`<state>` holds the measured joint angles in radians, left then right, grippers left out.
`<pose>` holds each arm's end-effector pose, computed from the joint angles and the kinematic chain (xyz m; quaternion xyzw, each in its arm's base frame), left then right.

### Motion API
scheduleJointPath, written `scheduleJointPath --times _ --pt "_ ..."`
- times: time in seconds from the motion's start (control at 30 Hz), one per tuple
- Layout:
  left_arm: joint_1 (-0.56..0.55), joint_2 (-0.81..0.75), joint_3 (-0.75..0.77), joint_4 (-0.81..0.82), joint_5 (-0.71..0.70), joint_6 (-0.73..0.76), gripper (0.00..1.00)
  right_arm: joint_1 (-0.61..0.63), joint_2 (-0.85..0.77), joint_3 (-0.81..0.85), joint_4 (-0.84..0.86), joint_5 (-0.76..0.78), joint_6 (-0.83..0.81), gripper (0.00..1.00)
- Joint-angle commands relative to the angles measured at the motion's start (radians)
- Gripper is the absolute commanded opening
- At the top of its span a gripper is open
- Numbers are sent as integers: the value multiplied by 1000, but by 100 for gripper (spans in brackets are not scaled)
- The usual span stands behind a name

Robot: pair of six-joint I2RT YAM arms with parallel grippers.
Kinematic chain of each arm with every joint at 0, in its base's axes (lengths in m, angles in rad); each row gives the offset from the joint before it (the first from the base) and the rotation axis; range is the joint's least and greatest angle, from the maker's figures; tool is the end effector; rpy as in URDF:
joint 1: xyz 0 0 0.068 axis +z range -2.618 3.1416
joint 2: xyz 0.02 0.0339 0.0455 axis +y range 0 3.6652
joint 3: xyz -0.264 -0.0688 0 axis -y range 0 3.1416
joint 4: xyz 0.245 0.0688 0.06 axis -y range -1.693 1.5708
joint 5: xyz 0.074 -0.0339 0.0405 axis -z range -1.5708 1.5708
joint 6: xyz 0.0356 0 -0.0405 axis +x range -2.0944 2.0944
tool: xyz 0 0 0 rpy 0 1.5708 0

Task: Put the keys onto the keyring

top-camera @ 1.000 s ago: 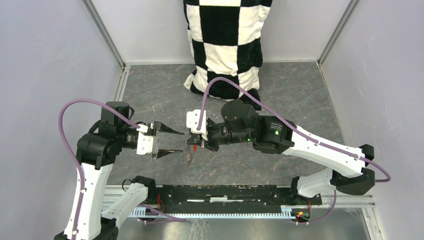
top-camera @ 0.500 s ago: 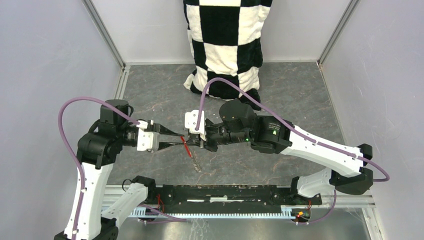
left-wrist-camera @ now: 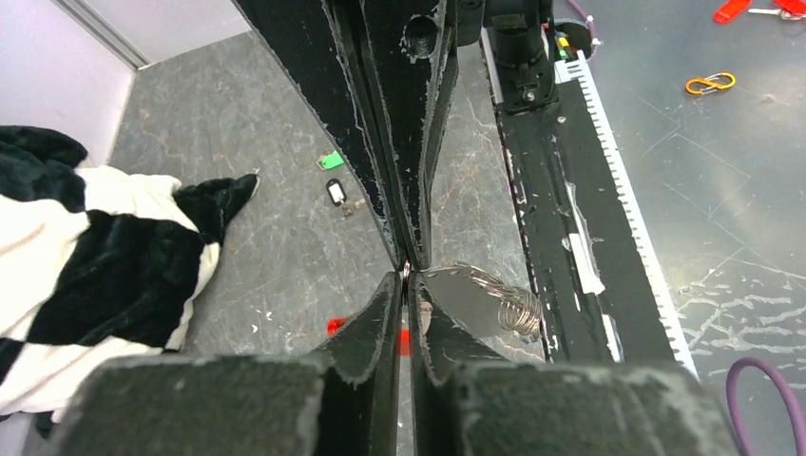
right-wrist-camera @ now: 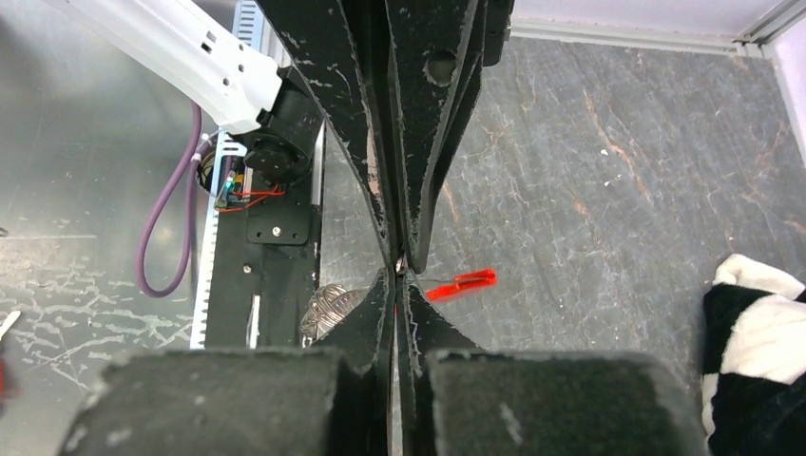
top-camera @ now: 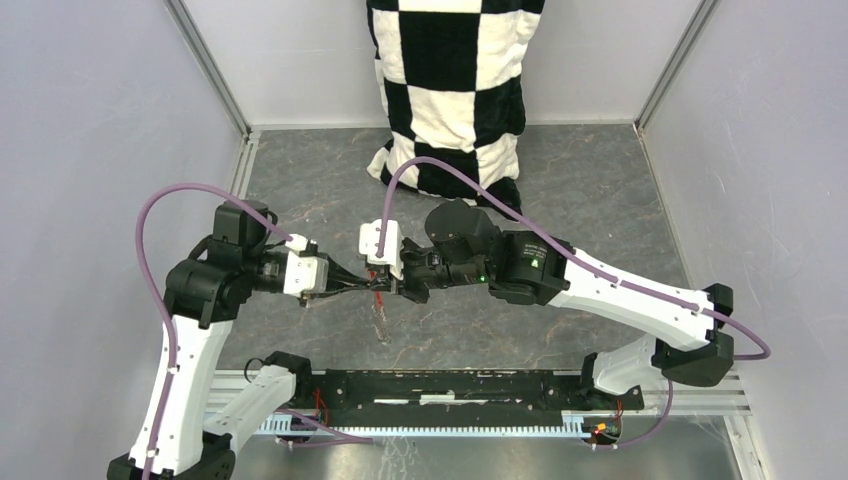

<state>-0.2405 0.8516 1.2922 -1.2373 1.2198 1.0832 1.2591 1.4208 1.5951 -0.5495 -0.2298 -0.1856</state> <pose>0.0915 -0.0569 0.4092 0.6371 0.4659 -0.3575 0.4993 0.0881 0.3000 0.4363 -0.5913 0.5734 0.3673 0.4320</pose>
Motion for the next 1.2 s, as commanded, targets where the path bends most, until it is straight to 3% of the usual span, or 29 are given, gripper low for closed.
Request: scheduleJointPath --times 0.0,0.07,0.3,0.5,0.63,0.73,0.8,1.0,1.17 --pt "-8 -4 -48 4 -48 55 7 5 1 58 77 -9 29 1" --pt "-8 -9 -64 4 -50 77 2 5 0 58 87 -15 37 1" --pt "-8 3 -61 8 -20 102 2 6 -10 44 108 -20 55 2" --pt "-8 5 -62 10 76 112 2 5 -95 -20 161 -15 65 31" --pt "-8 7 -43 103 212 13 2 3 -273 -204 312 -17 72 46" --pt "-8 -3 -46 317 334 -258 2 3 -404 -379 469 -22 85 47" --pt "-8 -5 -40 407 400 -352 2 3 -471 -482 579 -22 95 46" --pt "-16 5 21 411 417 -411 2 2 -529 -660 832 -33 100 45" --pt "-34 0 37 411 417 -411 2 3 -458 -667 944 -63 98 44"
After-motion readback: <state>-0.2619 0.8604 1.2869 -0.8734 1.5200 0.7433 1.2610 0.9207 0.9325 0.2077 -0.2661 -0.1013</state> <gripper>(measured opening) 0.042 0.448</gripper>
